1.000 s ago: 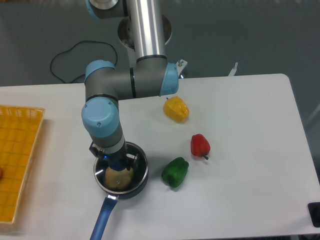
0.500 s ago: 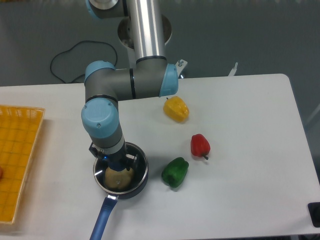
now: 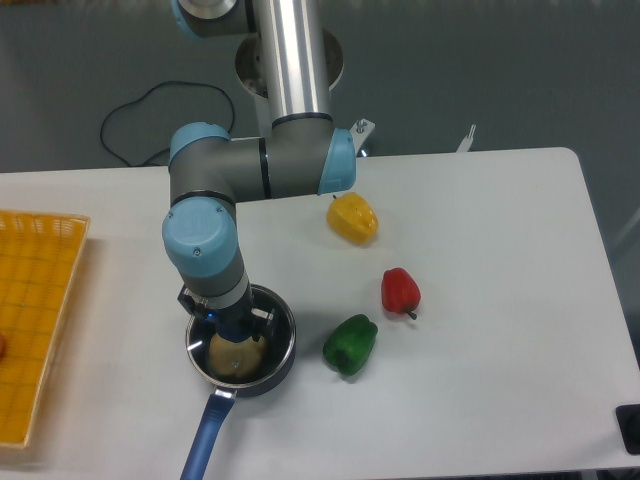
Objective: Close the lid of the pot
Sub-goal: 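Lower the glass lid onto the saucepan rim and release it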
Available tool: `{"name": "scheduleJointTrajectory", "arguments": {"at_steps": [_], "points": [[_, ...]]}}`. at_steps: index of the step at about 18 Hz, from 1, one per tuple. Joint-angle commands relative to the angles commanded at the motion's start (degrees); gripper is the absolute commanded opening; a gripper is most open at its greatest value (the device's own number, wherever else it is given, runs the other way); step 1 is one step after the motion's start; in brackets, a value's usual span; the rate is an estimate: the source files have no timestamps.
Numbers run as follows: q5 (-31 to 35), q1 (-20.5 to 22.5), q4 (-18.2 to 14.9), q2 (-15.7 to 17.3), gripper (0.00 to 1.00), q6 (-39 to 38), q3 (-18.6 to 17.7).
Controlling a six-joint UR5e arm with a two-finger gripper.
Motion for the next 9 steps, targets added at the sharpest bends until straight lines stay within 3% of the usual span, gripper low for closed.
{"name": "scheduleJointTrajectory", "arguments": {"at_steps": [2,9], "points": [[0.0,0.0,0.1,0.0,0.79,0.2,0.0],[0.0,0.0,0.1,0.1,0.91,0.6,0.0]]}}
